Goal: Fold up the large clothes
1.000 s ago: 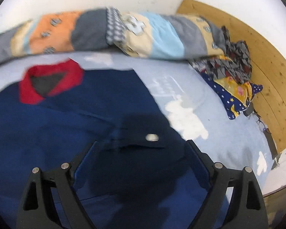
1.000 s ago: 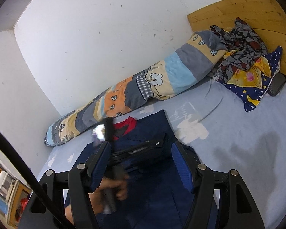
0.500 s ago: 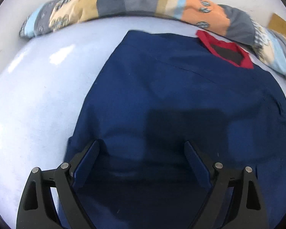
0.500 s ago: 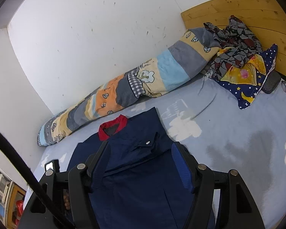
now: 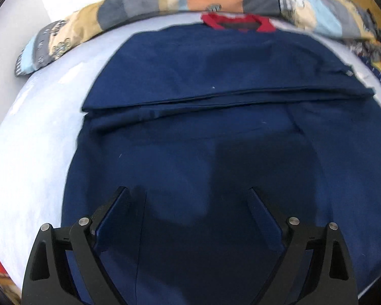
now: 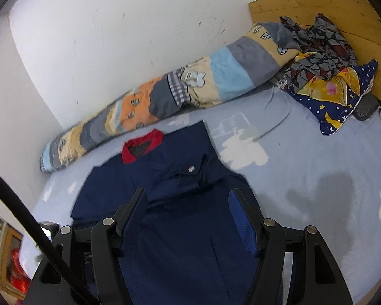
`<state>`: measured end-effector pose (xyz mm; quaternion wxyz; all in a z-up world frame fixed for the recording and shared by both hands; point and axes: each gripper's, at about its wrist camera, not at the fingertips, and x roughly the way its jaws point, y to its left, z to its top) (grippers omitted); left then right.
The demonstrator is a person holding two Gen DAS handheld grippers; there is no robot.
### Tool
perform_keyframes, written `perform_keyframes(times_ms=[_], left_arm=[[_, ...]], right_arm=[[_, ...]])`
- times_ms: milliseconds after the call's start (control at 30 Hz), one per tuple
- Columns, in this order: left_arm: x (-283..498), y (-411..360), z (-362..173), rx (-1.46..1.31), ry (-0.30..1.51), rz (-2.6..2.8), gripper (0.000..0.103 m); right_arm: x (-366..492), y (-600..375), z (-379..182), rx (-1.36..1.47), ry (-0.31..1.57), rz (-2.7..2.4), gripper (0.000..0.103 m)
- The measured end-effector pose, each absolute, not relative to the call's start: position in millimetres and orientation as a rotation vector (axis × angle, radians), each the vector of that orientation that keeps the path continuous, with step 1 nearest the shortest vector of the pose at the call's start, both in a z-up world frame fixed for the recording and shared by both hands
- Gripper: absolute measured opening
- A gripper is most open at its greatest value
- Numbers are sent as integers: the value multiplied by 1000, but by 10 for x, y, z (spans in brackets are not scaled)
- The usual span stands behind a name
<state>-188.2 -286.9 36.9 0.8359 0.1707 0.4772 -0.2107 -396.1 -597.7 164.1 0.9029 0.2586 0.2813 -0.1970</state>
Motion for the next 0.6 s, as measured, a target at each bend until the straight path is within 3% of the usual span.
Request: perform_keyframes(times_ms=[233,467,600], left_arm=[[-2494,-2597,580,320,913,-389,93],[-3093,-2263,306,227,935,-311,93],[-3244,-2253,100,255,939,-297,103]], right_arm=[[-3750,-5650,1226,450,766,-336,72],[-3689,-4901,670,360,926,-241,72],[-3745,-4517,339,324,980,-236,72]])
